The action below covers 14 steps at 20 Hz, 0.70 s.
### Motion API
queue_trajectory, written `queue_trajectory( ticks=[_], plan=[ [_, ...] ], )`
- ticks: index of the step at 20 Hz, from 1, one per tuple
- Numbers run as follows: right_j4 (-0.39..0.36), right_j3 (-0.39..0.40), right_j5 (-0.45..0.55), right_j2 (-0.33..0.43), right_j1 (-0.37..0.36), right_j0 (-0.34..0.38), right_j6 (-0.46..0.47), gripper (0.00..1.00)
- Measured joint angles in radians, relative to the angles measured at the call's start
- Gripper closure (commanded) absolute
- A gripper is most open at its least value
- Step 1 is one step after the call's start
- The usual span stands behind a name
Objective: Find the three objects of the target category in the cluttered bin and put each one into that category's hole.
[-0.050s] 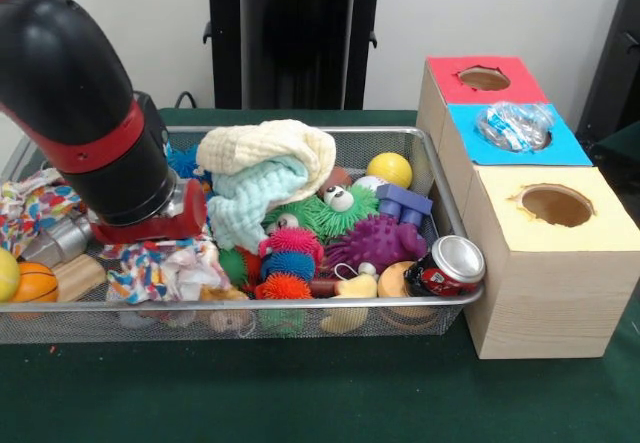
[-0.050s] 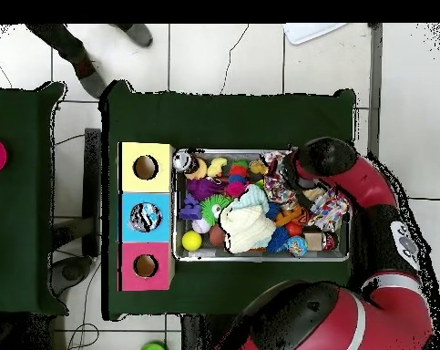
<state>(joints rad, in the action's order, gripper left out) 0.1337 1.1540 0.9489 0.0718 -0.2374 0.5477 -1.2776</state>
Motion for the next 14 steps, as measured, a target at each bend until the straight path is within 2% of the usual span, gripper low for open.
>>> queue_trajectory(
  ticks=[14],
  plan=[
    [-0.001,0.005,-0.003,-0.028,-0.026,-0.065,0.0,0.0]
  ],
)
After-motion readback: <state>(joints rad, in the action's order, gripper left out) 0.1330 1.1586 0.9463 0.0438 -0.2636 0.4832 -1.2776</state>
